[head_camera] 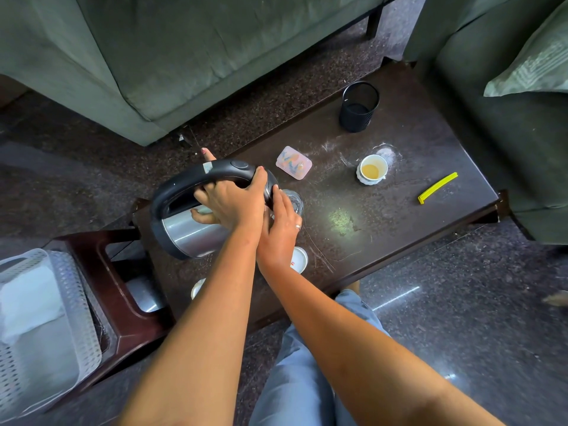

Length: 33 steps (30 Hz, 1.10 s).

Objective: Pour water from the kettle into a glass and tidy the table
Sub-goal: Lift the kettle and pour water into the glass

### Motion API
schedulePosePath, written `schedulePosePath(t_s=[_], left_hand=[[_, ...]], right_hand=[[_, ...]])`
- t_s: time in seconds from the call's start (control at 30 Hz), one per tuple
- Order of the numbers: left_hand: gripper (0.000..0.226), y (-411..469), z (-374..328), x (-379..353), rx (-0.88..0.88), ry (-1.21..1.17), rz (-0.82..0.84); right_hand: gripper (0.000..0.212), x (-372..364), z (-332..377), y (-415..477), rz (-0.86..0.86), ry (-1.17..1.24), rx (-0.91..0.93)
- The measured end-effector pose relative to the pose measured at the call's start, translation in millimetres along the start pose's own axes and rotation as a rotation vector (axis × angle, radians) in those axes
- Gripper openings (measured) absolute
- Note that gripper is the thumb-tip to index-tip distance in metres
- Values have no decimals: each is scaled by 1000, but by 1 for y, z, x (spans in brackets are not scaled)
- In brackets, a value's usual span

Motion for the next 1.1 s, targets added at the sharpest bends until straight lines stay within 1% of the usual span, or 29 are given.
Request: schedulePosePath(t_s=[0.1,0.23,0.4,0.53,0.8,1.1], left_hand=[[96,2,2,-1,1,11,5],[92,2,2,2,-15,-4,-15],[97,6,3,0,-24,15,4],[96,5,2,1,-39,23,-6],[97,4,1,-1,-53,24,-5],[96,1,-1,0,-66,32,-5]], right_hand=[[45,-2,-3,-1,15,-30,-8],[46,-5,-6,-1,31,-73,-21],[46,-6,-7,-3,27,-119,-26],[47,-5,-7,-3,33,-133,-29],[63,-7,-13,-6,35,-173,-70],[68,-6,-14,-9,61,-172,-49]])
Point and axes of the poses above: each hand's wrist, its own y-axis towards the middle knuckle, its own x-axis out of the back of the hand, z = x × y, the point moved 8 cm from there along y, towards the middle knuckle, and after that the axes turned 10 degrees about z, right-handed, at the moved point
